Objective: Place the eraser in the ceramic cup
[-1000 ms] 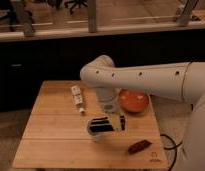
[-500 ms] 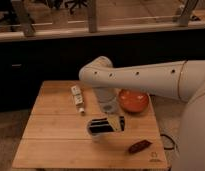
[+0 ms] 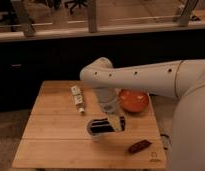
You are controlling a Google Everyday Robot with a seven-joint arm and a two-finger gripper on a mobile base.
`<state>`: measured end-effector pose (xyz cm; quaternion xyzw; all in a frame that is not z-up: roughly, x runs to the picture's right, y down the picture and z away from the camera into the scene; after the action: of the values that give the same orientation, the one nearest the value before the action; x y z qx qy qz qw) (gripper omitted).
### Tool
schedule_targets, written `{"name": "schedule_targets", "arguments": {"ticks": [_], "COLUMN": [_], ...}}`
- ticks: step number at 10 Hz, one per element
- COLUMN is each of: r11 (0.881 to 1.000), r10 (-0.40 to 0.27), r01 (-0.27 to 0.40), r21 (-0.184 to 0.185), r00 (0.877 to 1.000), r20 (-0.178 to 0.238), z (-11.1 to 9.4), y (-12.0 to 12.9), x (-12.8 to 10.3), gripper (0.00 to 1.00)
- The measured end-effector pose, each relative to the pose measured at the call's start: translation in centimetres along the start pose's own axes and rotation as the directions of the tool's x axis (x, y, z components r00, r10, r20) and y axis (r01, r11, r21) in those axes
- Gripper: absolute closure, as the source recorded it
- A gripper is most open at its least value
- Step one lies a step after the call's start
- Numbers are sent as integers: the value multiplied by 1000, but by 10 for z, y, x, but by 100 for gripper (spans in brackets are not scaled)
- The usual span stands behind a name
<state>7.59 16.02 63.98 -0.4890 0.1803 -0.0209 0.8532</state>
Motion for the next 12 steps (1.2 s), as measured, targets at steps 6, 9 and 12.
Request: {"name": "schedule_targets", "arguments": {"ticks": [6,9,12], "r11": [1000,999,999], "r10": [-3,-2,3], "r01": [2,-1,-6], "r21": [-29,-41,-47], "r00": [999,999,998], "r20": [-32,-51,-65], "z": [6,8,8], "y": [-9,-11,-12], "x": [-8,-11,-11], "gripper": [100,100,100]}}
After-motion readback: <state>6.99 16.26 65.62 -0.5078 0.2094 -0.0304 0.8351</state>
